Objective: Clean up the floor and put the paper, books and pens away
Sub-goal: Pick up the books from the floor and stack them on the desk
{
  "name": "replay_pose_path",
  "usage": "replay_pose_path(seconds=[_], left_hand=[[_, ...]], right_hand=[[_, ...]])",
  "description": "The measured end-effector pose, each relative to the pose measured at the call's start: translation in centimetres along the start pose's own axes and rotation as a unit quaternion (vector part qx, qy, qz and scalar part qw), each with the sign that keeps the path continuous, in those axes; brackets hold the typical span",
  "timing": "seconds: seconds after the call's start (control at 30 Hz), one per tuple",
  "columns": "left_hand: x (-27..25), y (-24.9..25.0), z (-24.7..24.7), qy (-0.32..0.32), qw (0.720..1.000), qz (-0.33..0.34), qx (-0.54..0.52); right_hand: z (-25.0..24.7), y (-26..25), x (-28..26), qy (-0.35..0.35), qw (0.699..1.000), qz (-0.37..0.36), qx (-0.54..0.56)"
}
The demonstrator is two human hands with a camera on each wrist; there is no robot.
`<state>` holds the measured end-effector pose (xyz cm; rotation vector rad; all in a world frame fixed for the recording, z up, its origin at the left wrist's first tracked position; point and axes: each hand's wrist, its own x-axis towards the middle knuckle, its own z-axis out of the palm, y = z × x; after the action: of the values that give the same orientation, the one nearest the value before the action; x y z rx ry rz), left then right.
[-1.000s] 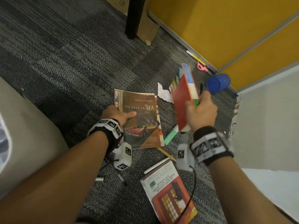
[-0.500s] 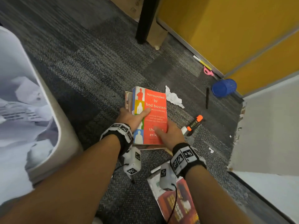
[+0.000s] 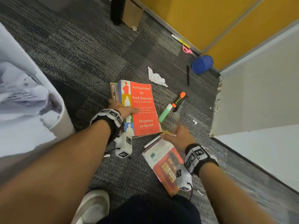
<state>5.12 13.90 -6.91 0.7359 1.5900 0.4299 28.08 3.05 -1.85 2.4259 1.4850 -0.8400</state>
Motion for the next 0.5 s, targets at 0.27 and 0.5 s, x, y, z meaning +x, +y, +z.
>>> replay_pose_path(seconds=[0.27, 0.5], left_hand=[[-1.4, -0.5, 0.0, -0.023, 0.999, -0.002, 0.043], [-3.2, -0.8, 0.9, 0.007, 0.999, 0.007, 0.037]], right_hand=[[5.8, 6.1, -3.9, -0.062, 0.985, 0.122, -0.107], [7.7, 6.4, -4.8, -0.065, 0.985, 0.15, 0.057]])
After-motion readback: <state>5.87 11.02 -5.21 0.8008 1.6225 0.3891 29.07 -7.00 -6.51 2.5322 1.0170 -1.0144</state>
